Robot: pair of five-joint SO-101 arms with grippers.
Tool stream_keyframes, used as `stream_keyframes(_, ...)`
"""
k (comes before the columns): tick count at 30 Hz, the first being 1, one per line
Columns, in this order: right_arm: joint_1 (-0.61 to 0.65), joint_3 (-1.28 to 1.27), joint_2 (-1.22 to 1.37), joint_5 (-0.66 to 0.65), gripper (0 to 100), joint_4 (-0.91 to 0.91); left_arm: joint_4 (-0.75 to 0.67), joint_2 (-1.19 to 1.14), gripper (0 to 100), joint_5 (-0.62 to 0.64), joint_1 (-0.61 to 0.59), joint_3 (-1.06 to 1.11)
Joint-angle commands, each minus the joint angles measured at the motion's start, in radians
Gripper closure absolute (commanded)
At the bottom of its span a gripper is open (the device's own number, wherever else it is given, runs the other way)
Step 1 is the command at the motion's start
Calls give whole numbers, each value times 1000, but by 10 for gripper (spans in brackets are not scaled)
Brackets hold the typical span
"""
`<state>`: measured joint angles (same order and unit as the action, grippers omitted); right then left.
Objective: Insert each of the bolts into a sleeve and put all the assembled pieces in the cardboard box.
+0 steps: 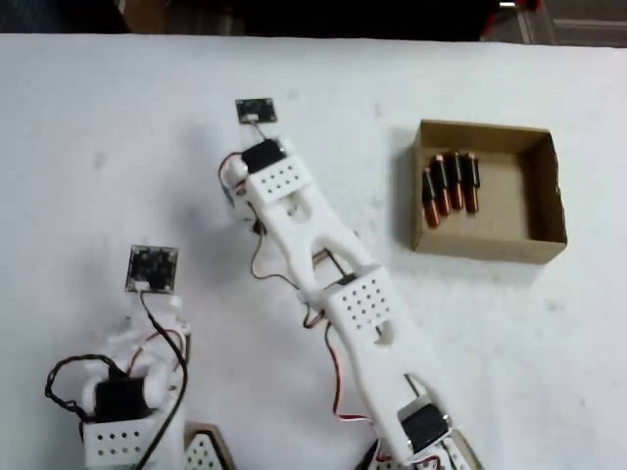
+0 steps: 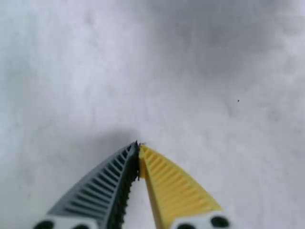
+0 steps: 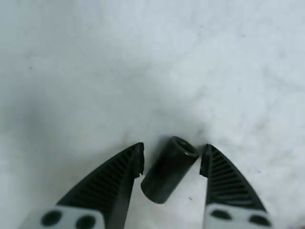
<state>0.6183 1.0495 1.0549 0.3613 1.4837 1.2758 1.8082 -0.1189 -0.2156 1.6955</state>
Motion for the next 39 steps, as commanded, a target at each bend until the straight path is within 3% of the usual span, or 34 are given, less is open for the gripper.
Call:
stream_keyframes(1, -15, 37, -5, 11, 877, 48, 12, 12, 977, -8, -12, -3)
stream_keyframes(5, -35, 37, -4, 2, 967, 51, 12, 12, 977, -8, -12, -3)
stream_keyframes(10, -56, 37, -13, -8, 968, 84, 12, 12, 977, -9, -12, -3)
stream_keyframes(21, -73, 104, -193, -195, 984, 237, 11, 12, 977, -11, -12, -3)
stream_keyframes(31, -73, -204, -636, -201, 981, 236, 9, 12, 977, -11, -12, -3)
stream_keyframes(39, -81, -565, -1035, -321, 981, 236, 9, 12, 977, -11, -12, -3)
